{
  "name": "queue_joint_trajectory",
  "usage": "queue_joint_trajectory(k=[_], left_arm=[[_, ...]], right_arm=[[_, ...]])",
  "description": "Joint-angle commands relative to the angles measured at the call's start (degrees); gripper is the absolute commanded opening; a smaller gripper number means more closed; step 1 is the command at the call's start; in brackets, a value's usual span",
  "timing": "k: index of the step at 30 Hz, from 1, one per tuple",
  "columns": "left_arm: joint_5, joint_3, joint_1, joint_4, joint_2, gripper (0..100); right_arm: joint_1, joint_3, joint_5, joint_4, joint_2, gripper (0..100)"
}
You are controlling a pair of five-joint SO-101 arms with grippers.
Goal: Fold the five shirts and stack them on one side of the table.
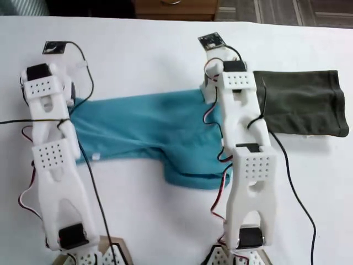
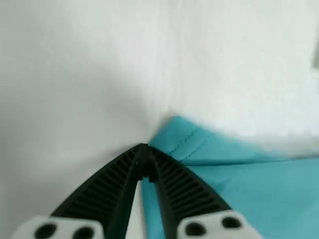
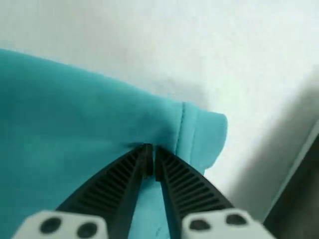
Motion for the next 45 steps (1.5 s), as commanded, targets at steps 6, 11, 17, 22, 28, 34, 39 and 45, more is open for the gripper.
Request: queue_joint_trajectory(k=[6,11,17,22,28,34,39,45], left_arm=[[-0.3,0.9,2.4,8.5,-15.3,3],[-0.3,13.6,3.2,8.5,-24.4,3],[-0.4,36.2,3.5,7.1,-38.1,3],[-0.4,55.3,3.3,-1.0,-47.7,3],[-3.0,77.2,3.3,-13.2,-58.1,3],[-5.2,90.8,3.1,-24.7,-60.0,3],[-4.9,95.4,2.5,-31.4,-60.0,3],[-5.0,100.8,2.2,-37.4,-60.0,3]], right_arm=[[-1.4,-5.4,-0.1,11.9,-12.4,2.0],[-3.8,-5.4,0.0,18.7,-14.5,2.0],[-8.2,-5.0,0.0,20.5,-19.4,2.1],[-14.4,8.1,-0.1,18.8,-24.9,2.1],[-18.6,43.2,0.1,-4.1,-38.7,2.1],[-22.8,72.3,6.8,-22.1,-46.8,2.0],[-24.6,79.1,9.6,-23.6,-47.3,2.0],[-24.0,79.2,13.2,-21.0,-50.5,2.0]])
